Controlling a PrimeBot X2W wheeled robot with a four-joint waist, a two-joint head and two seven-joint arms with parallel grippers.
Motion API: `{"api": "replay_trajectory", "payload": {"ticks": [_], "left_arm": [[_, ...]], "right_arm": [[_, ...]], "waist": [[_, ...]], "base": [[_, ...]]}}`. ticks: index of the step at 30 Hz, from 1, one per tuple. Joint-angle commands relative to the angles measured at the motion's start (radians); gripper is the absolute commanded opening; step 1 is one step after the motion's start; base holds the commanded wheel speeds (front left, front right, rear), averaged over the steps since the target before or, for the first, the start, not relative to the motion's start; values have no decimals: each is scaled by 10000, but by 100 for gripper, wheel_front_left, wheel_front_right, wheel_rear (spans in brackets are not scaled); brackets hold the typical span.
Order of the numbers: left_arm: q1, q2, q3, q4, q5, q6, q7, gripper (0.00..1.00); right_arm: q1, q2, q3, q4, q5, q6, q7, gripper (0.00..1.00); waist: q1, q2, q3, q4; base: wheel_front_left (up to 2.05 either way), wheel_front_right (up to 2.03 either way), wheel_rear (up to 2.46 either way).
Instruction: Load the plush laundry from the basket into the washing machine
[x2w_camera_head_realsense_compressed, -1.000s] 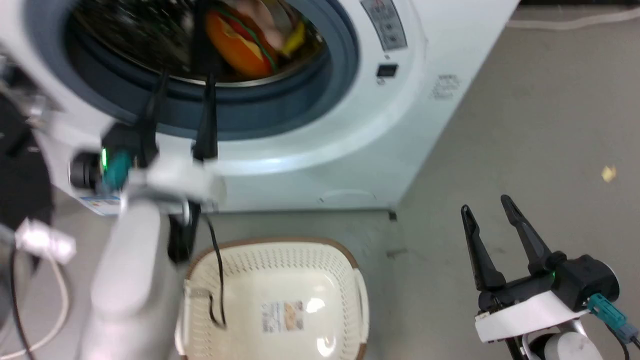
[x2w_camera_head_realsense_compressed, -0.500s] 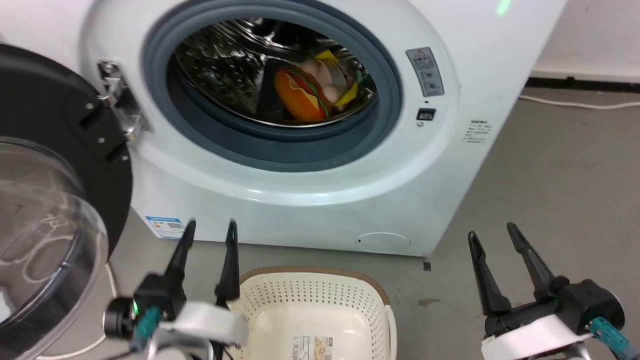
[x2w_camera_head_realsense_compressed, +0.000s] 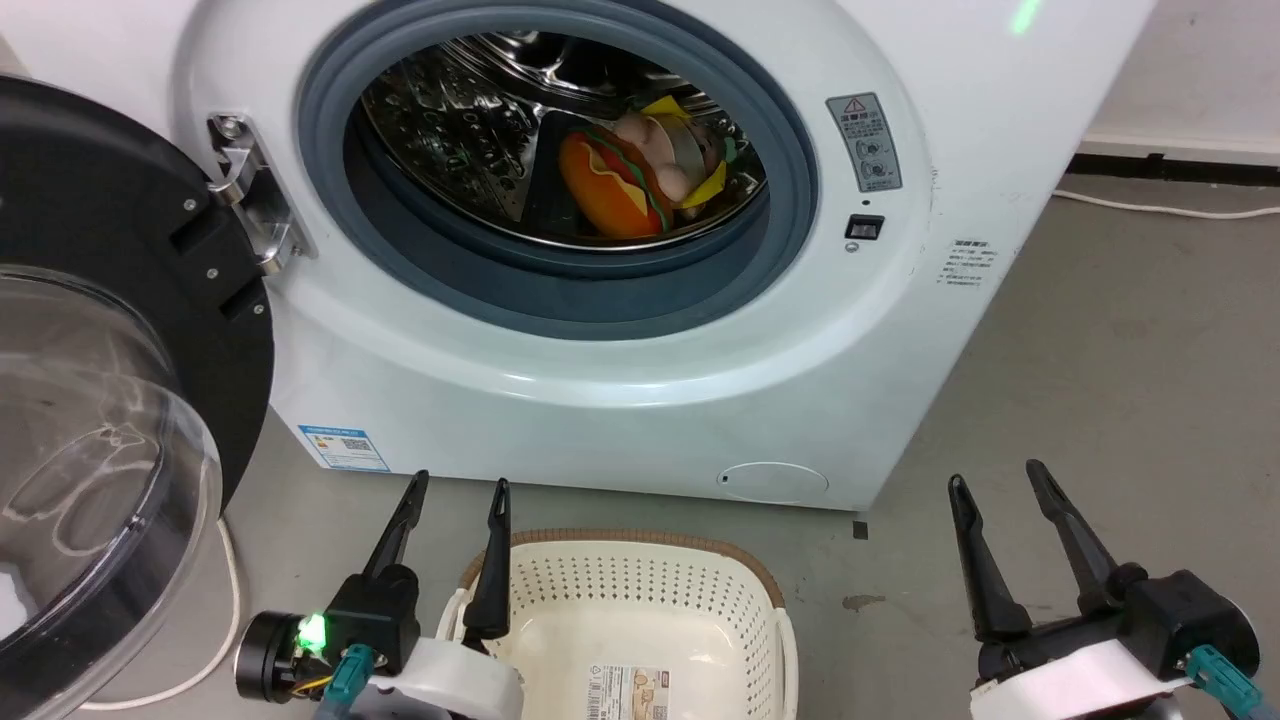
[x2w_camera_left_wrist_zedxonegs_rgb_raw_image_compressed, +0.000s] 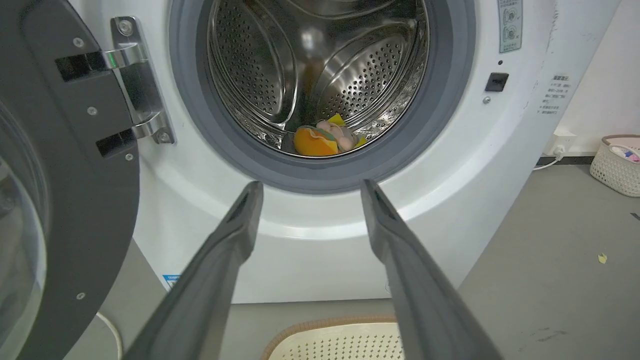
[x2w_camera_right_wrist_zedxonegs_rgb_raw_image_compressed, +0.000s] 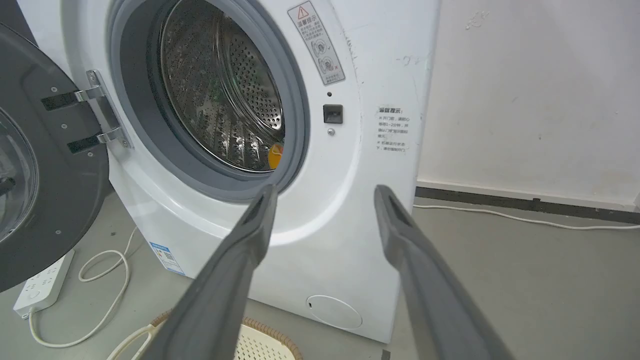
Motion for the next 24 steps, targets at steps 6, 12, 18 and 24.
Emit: {"api": "replay_trajectory", "payload": {"ticks": [6, 12, 18, 24], "left_arm": [[-8, 29, -94, -82, 299, 50, 0, 0], [3, 16, -78, -99, 308, 43, 55, 0], [31, 3, 3, -159, 334, 27, 177, 0], [59, -10, 85, -219, 360, 10, 300, 0]], "right_arm": [[-1, 0, -33, 81, 17, 0, 0, 0], [-5, 0, -34, 74, -9, 0, 59, 0], [-3, 0, -42, 47, -60, -1, 181, 0], [0, -1, -51, 20, -111, -1, 304, 0]], "waist": [[0, -1, -1, -91], [0, -1, -33, -92], [0, -1, -93, -76], [0, -1, -153, -59]], "base": [[0, 0, 0], [0, 0, 0], [0, 0, 0], [0, 0, 0]]}}
